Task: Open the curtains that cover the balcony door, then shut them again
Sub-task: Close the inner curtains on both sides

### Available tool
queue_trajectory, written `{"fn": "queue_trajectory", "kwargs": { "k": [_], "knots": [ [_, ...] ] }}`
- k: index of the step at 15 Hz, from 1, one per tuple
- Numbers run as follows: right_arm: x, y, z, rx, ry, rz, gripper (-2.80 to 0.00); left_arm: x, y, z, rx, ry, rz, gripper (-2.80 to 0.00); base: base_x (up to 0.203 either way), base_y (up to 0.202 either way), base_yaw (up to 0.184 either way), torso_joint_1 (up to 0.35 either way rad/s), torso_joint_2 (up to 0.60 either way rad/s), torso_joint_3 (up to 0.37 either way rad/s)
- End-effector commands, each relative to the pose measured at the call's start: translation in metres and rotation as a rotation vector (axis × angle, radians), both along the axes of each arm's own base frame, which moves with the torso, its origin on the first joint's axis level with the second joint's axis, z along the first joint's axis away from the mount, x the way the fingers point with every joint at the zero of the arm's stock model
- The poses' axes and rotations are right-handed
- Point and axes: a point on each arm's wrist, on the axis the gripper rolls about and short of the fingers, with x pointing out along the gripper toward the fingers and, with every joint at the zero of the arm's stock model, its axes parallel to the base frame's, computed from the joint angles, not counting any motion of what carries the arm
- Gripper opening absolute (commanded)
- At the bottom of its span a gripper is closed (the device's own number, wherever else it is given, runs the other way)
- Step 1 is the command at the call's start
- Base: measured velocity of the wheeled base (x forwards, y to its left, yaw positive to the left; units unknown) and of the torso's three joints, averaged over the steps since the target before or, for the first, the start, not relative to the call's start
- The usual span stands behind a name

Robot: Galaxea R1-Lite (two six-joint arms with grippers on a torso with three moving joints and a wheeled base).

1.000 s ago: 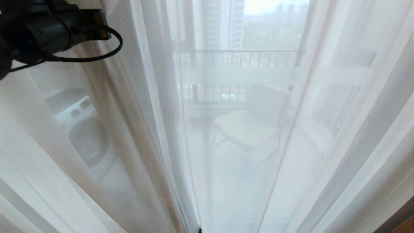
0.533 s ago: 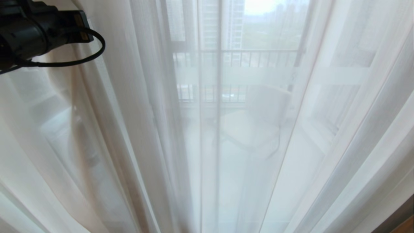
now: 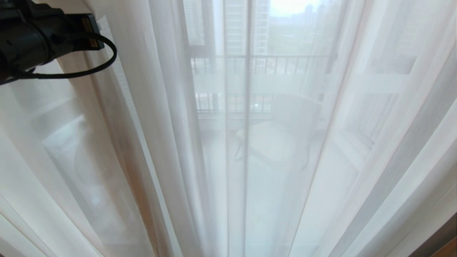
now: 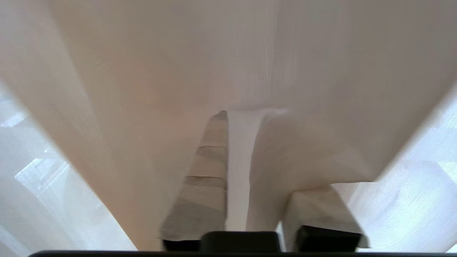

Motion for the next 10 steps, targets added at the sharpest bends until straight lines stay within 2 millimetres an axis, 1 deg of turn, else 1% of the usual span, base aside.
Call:
{"fn": "queue_trajectory", "kwargs": {
  "k": [1, 5, 8, 10],
  "knots": [
    [0.000, 0.000, 0.000, -0.001, 0.001, 0.000, -2.80, -0.016, 0.002, -0.001, 0.000, -0.002, -0.004, 0.00, 0.000, 0.000, 0.000, 0.000, 0.00, 0.000],
    [0.000, 0.000, 0.000, -0.001, 0.001, 0.000, -2.80, -0.050, 0.007, -0.008, 0.001, 0.003, -0.014, 0.00, 0.000, 0.000, 0.000, 0.000, 0.00, 0.000],
    [0.000, 0.000, 0.000, -0.001, 0.001, 0.000, -2.80, -0.088, 0.013, -0.018, -0.001, 0.002, -0.023, 0.00, 0.000, 0.000, 0.000, 0.000, 0.00, 0.000],
    [0.000, 0.000, 0.000, -0.001, 0.001, -0.001, -2.80, -0.118, 0.020, -0.025, -0.006, -0.014, -0.025, 0.00, 0.000, 0.000, 0.000, 0.000, 0.00, 0.000]
  ]
}}
